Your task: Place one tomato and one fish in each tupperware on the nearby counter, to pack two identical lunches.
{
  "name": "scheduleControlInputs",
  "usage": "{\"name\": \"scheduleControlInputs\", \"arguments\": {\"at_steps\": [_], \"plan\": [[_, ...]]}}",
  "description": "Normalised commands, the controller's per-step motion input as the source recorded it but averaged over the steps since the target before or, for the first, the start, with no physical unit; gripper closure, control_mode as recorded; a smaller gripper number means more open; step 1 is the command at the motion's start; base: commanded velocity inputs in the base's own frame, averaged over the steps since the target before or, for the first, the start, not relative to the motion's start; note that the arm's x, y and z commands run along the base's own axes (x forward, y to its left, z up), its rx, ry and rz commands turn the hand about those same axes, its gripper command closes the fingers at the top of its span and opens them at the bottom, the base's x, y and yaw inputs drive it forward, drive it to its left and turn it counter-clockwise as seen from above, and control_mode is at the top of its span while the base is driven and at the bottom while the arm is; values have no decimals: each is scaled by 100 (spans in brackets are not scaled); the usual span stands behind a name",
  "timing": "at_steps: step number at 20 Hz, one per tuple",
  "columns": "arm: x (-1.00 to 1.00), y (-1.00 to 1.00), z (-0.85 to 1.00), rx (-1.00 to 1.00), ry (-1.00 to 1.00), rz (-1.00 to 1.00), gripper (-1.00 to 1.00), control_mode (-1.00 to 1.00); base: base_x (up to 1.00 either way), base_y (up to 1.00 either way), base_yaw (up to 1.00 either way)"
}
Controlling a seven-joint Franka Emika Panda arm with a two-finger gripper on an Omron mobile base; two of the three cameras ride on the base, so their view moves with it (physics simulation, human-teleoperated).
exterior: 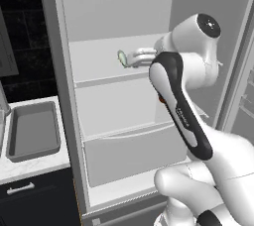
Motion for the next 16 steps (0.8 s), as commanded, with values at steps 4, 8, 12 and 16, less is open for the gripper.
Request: {"name": "scheduleControlInputs", "arguments": {"at_steps": [4,8,12,16], "plan": [[69,6,-16,-4,16,-3,-100,-100,0,0,0],[65,18,-24,-9,8,-9,-100,-100,0,0,0],[56,17,-17,-4,3,-7,-100,-100,0,0,0],[53,4,-12,0,8,-3,-100,-100,0,0,0]]}}
